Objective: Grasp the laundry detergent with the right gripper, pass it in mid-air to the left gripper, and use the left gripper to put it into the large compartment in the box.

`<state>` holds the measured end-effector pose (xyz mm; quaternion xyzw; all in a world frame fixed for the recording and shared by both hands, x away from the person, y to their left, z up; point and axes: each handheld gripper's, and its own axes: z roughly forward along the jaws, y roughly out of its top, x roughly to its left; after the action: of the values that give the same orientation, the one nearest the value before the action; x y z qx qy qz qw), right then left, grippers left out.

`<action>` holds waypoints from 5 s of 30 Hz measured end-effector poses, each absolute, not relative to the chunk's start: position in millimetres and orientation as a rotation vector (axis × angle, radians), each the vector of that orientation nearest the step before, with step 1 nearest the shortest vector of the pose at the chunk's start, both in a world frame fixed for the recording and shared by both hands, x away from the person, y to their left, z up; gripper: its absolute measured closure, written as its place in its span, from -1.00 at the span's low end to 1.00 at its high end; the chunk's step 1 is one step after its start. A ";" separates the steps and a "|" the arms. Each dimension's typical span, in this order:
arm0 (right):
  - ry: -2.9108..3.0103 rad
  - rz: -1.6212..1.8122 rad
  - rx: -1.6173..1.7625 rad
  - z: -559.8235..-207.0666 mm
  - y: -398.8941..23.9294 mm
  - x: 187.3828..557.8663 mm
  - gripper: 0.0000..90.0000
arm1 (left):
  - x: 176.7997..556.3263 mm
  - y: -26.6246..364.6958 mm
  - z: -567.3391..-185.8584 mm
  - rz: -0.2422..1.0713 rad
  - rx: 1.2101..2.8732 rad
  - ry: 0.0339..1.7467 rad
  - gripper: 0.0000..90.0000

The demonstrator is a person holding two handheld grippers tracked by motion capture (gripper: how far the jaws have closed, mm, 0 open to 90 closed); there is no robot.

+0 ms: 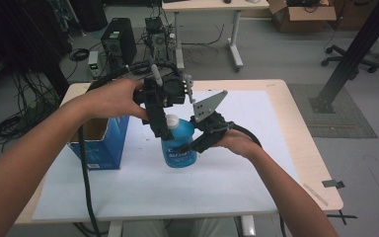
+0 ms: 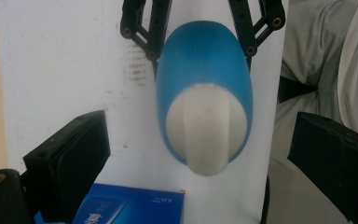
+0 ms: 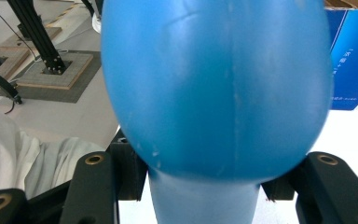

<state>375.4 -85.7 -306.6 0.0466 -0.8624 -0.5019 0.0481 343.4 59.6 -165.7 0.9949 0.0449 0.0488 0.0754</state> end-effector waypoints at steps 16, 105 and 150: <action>-2.627 -1.528 0.136 -306.2 -83.2 376.2 -0.02 | 346.6 55.0 -179.6 0.127 2.987 0.153 -0.86; -2.887 -1.281 -0.394 -277.0 -181.5 373.8 -0.99 | 373.4 77.4 -143.9 0.198 2.942 0.593 -0.16; -3.111 -1.057 -0.425 -248.8 -234.4 371.2 -0.95 | 394.7 219.3 -67.2 0.403 2.292 1.820 -0.16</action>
<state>371.2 -234.4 -248.8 -0.1277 -0.9355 -0.3179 -0.0858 394.7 219.3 -67.2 0.7724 0.6133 0.1359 0.0935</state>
